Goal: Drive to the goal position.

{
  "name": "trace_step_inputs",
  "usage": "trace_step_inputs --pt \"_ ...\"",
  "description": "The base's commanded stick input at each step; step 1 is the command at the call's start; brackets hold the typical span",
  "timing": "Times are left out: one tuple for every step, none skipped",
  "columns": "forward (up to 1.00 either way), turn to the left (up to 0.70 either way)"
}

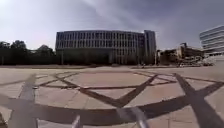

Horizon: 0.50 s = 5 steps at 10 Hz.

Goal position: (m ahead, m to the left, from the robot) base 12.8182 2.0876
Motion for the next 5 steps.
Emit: trace_step_inputs --pt "0.98 0.0" --pt "0.98 0.0" --pt "0.98 0.0" --pt "0.98 0.0" --pt "0.98 0.0"
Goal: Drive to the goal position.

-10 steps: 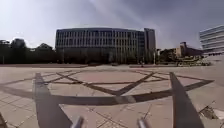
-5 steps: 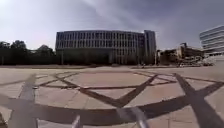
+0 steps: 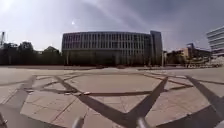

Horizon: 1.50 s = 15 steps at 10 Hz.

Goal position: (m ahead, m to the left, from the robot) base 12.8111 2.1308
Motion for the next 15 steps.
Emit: trace_step_inputs --pt "0.98 0.0" --pt "0.98 0.0" --pt "0.99 0.0" --pt "0.99 0.0" --pt "0.99 0.0" --pt "0.99 0.0" --pt "0.99 0.0" --pt "0.99 0.0" --pt "0.99 0.0" --pt "0.99 0.0" --pt "0.99 0.0" --pt "0.99 0.0" --pt "0.99 0.11" --pt "0.99 0.37" --pt "0.99 0.4"
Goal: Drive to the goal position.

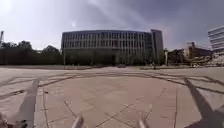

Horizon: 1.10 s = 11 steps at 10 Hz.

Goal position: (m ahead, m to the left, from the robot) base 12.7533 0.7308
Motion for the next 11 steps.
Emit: trace_step_inputs --pt "0.99 0.4" --pt "0.99 0.4" --pt "0.99 0.0" --pt "0.99 0.0" --pt "0.99 0.0" --pt "0.99 0.0" --pt "0.99 0.0" --pt "0.99 0.0" --pt "0.99 0.0" --pt "0.99 0.4" --pt "0.99 0.4"
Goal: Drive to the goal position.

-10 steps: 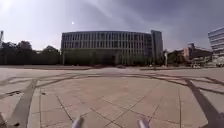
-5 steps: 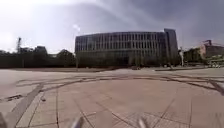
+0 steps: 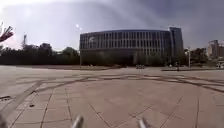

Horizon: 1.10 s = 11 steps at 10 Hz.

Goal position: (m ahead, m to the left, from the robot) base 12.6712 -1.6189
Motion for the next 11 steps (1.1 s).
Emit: trace_step_inputs --pt "0.99 0.4" --pt "0.99 0.4" --pt "0.99 0.4" --pt "0.99 0.4" --pt "0.99 0.4" --pt "0.99 0.4" --pt "0.99 0.4" --pt "0.99 0.4" --pt "0.99 0.4" --pt "0.99 0.4" --pt "0.99 0.4"
